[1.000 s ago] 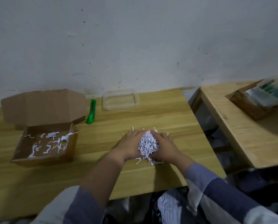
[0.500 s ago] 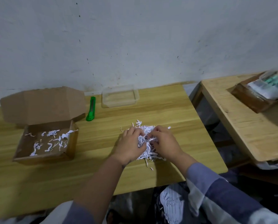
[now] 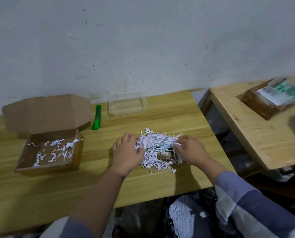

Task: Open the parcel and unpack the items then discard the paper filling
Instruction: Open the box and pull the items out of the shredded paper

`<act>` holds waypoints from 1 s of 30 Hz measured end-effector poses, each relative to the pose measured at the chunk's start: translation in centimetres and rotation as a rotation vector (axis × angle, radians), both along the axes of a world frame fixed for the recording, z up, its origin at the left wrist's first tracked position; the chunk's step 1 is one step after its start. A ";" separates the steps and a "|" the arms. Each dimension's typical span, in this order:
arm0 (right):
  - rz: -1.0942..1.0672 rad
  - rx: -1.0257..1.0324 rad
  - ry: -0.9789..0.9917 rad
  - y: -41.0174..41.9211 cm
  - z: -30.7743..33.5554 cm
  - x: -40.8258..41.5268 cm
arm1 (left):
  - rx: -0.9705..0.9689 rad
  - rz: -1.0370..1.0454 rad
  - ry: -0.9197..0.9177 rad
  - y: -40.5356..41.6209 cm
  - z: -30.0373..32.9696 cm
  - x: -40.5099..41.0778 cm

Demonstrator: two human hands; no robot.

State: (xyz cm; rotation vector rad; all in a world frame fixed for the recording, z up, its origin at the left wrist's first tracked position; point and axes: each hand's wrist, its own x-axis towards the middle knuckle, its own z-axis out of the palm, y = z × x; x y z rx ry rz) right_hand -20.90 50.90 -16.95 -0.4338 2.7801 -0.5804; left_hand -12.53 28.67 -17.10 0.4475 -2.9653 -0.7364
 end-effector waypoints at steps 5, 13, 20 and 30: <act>0.080 -0.095 0.149 -3.1 1.0 0.5 | 0.012 -0.320 0.081 1.8 0.6 -1.0; 0.177 0.026 0.226 -3.3 0.4 -0.6 | -0.168 -0.249 -0.031 -0.2 -0.7 -0.8; -0.097 0.082 0.167 -1.9 0.8 -1.3 | -0.159 -0.083 -0.011 -1.5 -1.2 -0.2; 0.320 -0.034 0.141 -5.3 1.6 0.1 | -0.175 -0.274 -0.007 0.9 -0.8 -1.9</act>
